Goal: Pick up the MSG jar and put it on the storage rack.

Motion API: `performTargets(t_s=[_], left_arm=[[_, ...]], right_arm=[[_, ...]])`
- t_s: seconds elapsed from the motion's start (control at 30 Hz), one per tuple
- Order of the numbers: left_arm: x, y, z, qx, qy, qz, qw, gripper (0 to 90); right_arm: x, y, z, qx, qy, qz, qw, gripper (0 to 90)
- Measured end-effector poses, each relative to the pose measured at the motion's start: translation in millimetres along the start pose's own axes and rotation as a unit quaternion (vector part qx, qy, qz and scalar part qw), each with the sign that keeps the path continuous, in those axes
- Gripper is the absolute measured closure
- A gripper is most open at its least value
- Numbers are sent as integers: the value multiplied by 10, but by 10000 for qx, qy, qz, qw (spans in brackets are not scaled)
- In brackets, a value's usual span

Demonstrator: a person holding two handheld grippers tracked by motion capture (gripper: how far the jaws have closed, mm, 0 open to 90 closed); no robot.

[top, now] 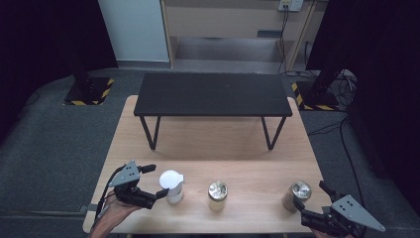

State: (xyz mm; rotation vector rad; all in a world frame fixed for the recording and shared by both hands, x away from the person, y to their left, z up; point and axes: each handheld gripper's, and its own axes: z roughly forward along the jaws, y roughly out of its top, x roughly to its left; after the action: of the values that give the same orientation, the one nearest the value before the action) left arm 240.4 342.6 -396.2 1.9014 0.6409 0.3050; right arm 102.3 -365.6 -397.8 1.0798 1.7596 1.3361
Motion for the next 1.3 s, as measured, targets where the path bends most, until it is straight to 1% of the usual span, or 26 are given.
performTargets(t_s=[0.27, 0.37, 0.47, 0.53, 0.63, 0.77, 0.87, 0.9, 1.03, 1.23, 1.3], left_arm=[[48, 14, 149, 122, -142, 37, 9998, 68], [84, 4, 200, 133, -243, 9, 9996, 88], [93, 9, 227, 146, -270, 32, 9995, 104], [125, -4, 264, 123, -333, 16, 9994, 130], [139, -13, 286, 120, -363, -3, 9993, 144], [155, -29, 314, 112, -411, 61, 9991, 206], [177, -73, 325, 15, -503, 124, 9987, 258], [168, -75, 323, 8, -491, 162, 9987, 276], [161, -72, 313, 8, -481, 256, 9985, 285], [150, -69, 310, 6, -462, 279, 9985, 290], [148, -71, 305, 0, -450, 239, 9987, 290]], right_arm=[[-2, 0, 2, 5, 6, 21, 10000, 53], [-5, -1, 2, 6, 12, 27, 10000, 53], [-8, -4, 3, -3, 13, 30, 10000, 53], [-9, -3, 3, 5, 16, 39, 10000, 54], [-8, -5, 1, -7, 12, 27, 10000, 54], [-11, -6, 0, -9, 16, 35, 10000, 54], [-9, -4, 1, -5, 16, 30, 10000, 54], [-8, -4, 0, -7, 13, 31, 10000, 54], [-12, -6, 0, -9, 15, 43, 10000, 54], [-9, -4, 0, -4, 15, 37, 10000, 54], [-10, -5, 0, -9, 13, 38, 10000, 54]])
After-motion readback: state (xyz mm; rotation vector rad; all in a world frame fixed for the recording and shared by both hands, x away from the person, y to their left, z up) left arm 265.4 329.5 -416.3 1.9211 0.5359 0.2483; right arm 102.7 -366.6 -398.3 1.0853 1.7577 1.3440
